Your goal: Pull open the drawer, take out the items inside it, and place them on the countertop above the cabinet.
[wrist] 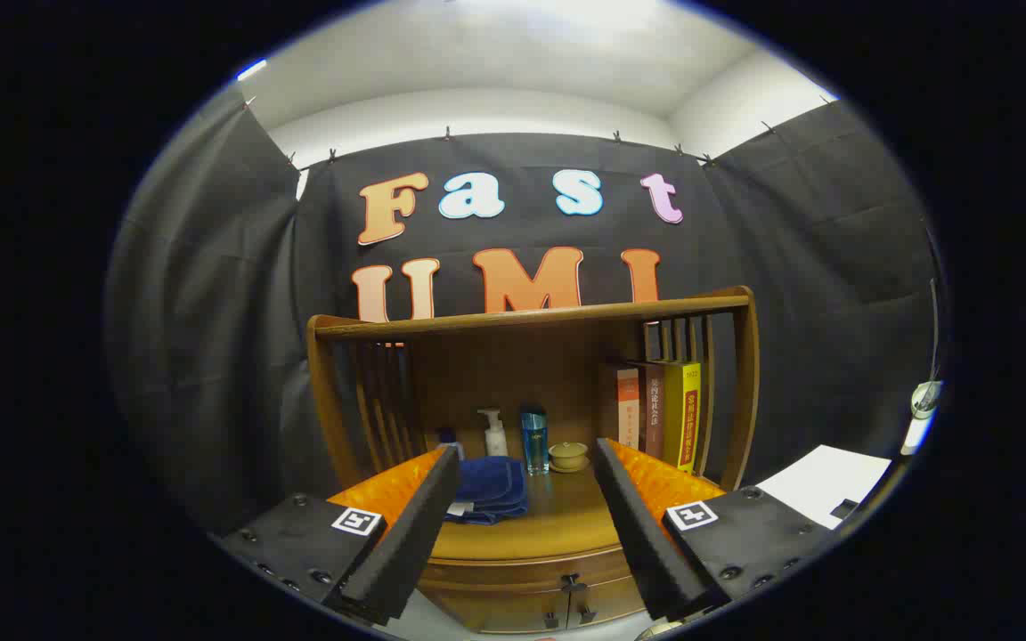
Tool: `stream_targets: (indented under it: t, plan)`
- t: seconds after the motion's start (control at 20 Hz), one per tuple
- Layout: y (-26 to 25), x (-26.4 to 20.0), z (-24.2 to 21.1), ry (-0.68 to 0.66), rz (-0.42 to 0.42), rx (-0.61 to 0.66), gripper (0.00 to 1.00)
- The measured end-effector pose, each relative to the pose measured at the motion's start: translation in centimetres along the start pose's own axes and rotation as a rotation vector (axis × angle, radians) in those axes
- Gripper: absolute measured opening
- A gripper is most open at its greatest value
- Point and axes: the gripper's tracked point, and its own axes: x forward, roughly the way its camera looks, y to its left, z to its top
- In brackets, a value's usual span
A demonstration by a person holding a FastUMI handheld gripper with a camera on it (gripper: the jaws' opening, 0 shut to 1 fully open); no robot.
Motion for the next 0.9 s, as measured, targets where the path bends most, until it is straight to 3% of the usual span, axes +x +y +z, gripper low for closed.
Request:
stream_targets:
  t: [0.9]
  plan:
    - [0.9, 0.1, -1.5, 0.030, 0.006, -0.021, 0.98]
